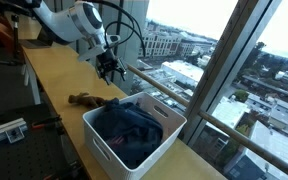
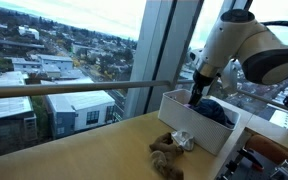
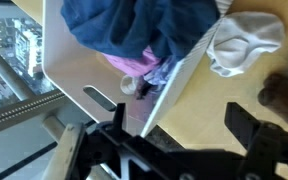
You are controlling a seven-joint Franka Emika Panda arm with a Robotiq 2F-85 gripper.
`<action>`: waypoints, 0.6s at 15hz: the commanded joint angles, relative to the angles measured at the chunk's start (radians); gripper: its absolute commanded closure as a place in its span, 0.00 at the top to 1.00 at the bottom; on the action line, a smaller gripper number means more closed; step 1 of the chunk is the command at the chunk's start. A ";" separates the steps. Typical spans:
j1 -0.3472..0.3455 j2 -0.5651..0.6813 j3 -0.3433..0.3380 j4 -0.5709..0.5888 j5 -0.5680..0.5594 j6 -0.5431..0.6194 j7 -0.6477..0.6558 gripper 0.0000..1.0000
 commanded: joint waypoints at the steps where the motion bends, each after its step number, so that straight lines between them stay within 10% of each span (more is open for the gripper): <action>1: 0.042 0.039 0.031 -0.003 0.032 -0.013 0.020 1.00; 9: 0.081 0.219 0.032 0.042 0.057 0.068 0.028 1.00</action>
